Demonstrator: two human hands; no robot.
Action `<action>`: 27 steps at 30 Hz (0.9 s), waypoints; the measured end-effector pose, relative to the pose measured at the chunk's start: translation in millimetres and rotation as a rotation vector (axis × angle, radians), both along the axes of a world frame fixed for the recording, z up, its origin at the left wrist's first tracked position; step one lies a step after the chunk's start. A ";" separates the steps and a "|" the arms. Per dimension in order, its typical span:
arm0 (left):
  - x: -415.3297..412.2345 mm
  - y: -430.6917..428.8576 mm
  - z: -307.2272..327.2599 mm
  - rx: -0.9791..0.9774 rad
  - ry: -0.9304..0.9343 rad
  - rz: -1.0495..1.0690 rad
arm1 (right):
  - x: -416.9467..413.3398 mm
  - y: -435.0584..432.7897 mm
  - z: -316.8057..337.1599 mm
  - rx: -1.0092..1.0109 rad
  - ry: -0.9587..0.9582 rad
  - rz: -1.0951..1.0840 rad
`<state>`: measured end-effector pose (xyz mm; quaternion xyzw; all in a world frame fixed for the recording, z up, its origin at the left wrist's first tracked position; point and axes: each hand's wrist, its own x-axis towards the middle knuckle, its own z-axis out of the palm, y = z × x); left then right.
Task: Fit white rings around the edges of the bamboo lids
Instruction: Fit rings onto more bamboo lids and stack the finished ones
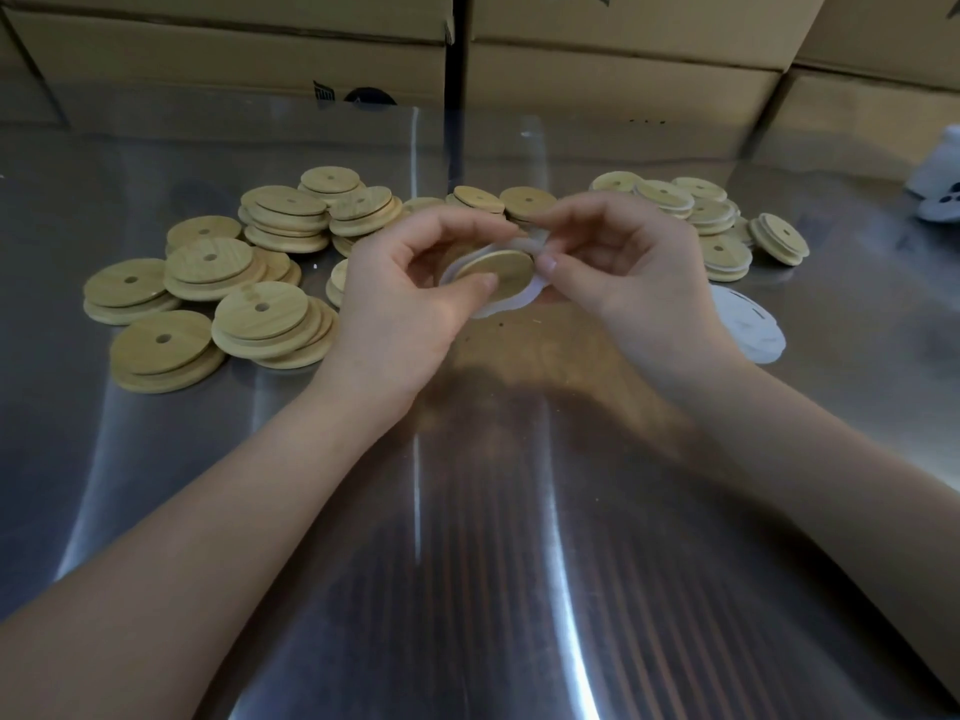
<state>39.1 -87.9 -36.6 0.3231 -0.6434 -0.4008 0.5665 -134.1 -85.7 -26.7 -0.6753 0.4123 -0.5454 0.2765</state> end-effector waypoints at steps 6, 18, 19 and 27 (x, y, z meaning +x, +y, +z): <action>1.6 -0.1 0.8 -0.185 -0.186 0.181 | -0.4 0.1 -1.3 -0.023 -0.002 -0.007; 1.8 -1.9 -0.4 -0.137 -0.109 0.200 | -1.9 -2.5 1.9 -0.033 0.021 -0.007; 1.2 -1.2 0.1 -0.108 -0.086 0.187 | -2.3 -2.6 1.7 -0.024 0.023 -0.003; -0.1 -1.4 -2.4 0.186 0.141 0.066 | -0.1 -1.3 -1.6 0.018 0.039 0.005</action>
